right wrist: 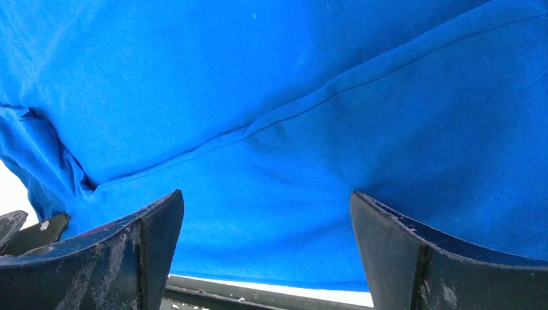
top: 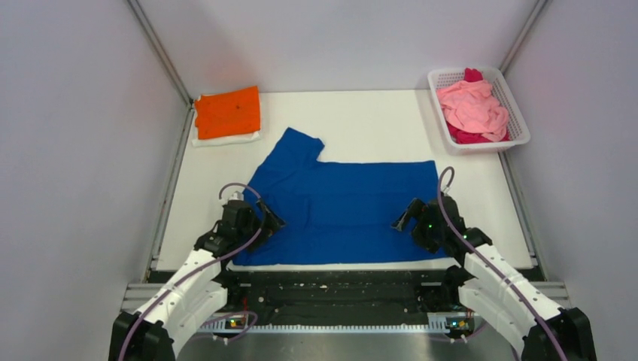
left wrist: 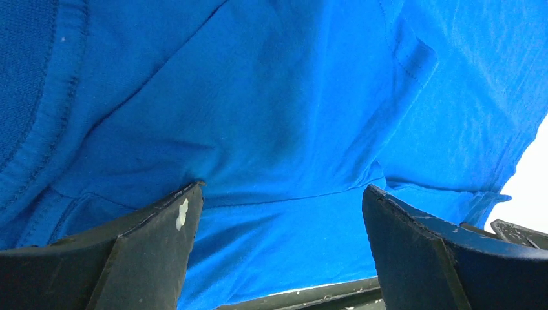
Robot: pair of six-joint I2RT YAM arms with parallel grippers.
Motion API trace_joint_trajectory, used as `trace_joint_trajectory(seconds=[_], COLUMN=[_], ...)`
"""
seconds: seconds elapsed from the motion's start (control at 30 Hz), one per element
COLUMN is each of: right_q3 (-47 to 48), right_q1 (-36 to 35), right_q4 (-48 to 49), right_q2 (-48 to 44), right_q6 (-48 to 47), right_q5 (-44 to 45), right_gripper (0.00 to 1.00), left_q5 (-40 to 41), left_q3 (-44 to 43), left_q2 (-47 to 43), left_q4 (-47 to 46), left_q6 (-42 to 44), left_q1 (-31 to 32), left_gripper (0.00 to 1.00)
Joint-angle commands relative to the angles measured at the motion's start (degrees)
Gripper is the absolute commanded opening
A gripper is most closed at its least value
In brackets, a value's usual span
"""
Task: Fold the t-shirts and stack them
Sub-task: Grab the side of the flattened tshirt furthest away from the robot with both arms
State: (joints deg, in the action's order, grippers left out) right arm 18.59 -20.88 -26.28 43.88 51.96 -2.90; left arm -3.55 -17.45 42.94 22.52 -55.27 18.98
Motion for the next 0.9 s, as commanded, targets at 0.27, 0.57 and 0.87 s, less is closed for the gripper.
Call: trace_joint_trajectory(seconds=[0.27,0.57,0.87], right_q3=[10.27,18.99,27.06], right_q1=[-0.50,0.08,2.76], right_q4=[-2.62,4.77,8.71], right_q2=[-0.59,4.31,21.01], right_q6=[-5.83,-10.45,-13.19], right_q5=[8.99,18.55,18.58], right_gripper=[0.99,0.99,0.99], left_q5=[8.12,13.78,20.97], left_q3=[-14.14,-41.85,-83.03], left_q2=[1.08,26.70,66.53], left_q4=[8.74,7.84,17.77], left_q6=[6.05,17.45,25.68], left_q1=[0.09,0.01,-0.67], left_gripper=[0.99,0.99,0.98])
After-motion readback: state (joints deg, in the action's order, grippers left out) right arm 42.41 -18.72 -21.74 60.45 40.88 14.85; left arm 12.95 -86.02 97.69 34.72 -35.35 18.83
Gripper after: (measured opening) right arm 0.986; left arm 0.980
